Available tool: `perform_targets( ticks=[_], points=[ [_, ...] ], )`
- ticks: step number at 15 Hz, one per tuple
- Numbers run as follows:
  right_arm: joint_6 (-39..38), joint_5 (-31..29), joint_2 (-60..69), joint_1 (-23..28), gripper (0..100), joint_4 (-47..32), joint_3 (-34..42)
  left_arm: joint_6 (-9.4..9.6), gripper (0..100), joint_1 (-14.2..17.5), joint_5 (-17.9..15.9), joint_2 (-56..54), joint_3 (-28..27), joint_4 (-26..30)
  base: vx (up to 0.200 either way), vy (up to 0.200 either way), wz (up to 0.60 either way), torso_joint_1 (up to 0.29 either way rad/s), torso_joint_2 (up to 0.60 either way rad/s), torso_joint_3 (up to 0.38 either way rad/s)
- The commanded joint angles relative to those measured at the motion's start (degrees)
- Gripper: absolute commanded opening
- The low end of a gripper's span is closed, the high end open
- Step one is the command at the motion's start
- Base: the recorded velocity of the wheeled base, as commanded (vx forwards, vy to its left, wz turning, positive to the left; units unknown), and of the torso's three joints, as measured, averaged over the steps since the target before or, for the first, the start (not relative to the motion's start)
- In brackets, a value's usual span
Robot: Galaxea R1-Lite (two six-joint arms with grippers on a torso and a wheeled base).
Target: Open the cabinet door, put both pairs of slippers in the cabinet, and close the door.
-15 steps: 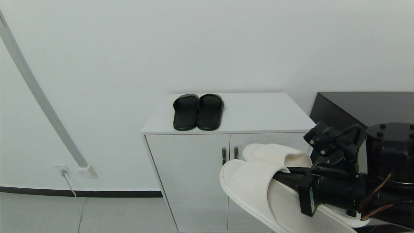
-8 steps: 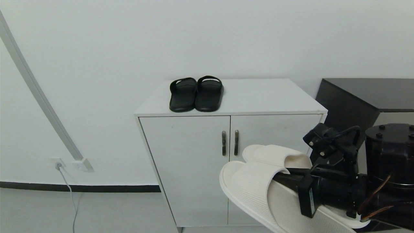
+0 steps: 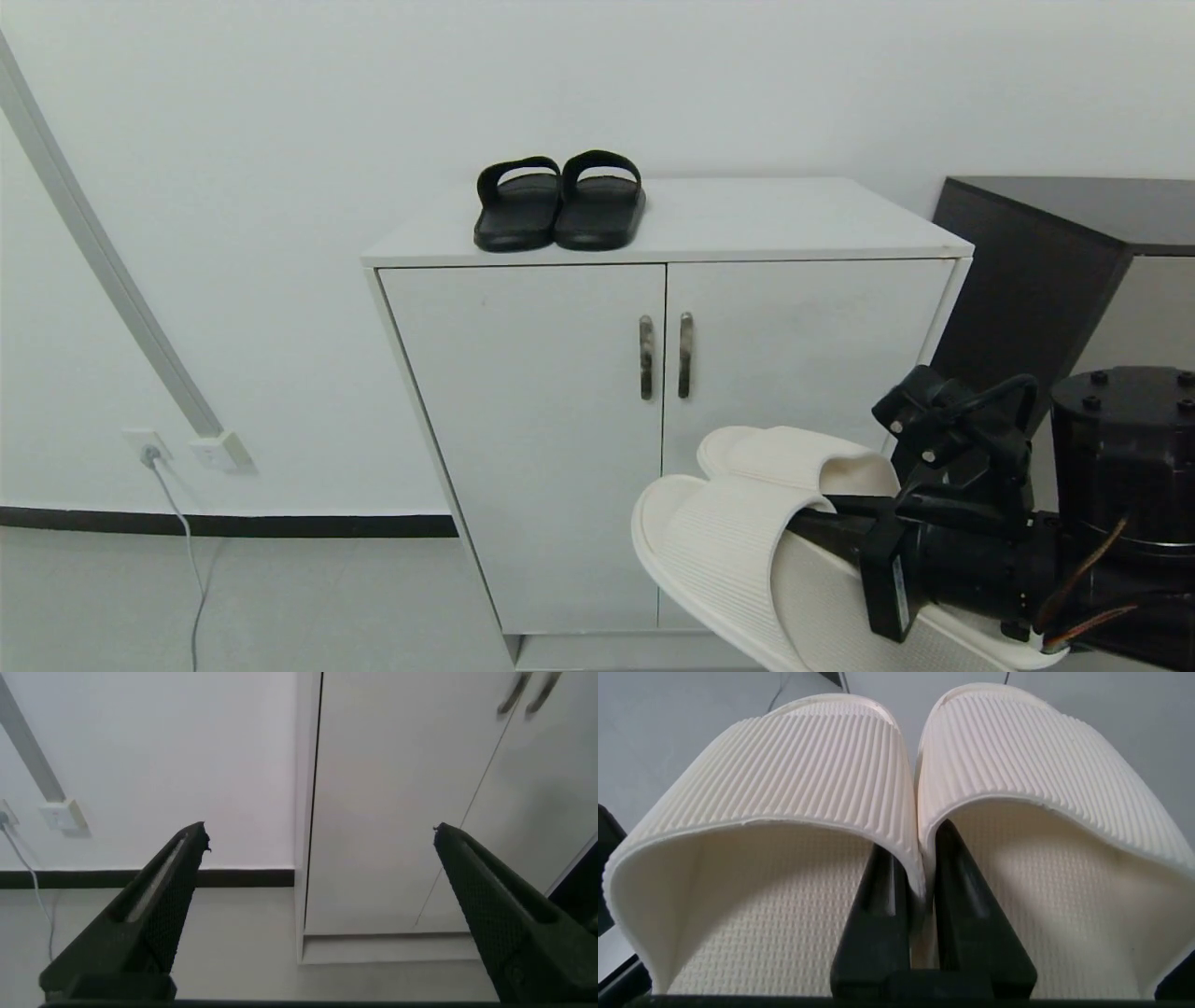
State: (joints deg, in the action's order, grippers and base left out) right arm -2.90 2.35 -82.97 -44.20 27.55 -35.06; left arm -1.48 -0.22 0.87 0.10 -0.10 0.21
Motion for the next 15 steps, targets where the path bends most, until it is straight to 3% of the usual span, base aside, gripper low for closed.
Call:
perform_targets(
  ticks=[1,9,14,15],
  points=[
    [0.0,0.0,-0.1,0.0,0,0.0,0.1,-0.02,100,0.0,0.0,0.1,0.0,0.1,0.000,0.000,0.00,-0.115,0.47,0.339],
    [0.9,0.1,-0.3,-0.1,0,0.0,0.8,-0.02,100,0.0,0.0,0.1,0.0,0.1,0.000,0.000,0.00,-0.053,0.42,0.361],
    [1.1,0.1,-0.3,-0.1,0,0.0,1.0,0.42,100,-0.2,-0.5,1.0,-0.1,0.1,0.000,0.000,0.00,0.000,0.00,0.000],
    [1.1,0.1,-0.1,-0.1,0,0.1,1.0,1.65,100,-0.4,-0.9,2.0,-0.1,0.1,0.000,0.000,0.00,0.000,0.00,0.000]
  ],
)
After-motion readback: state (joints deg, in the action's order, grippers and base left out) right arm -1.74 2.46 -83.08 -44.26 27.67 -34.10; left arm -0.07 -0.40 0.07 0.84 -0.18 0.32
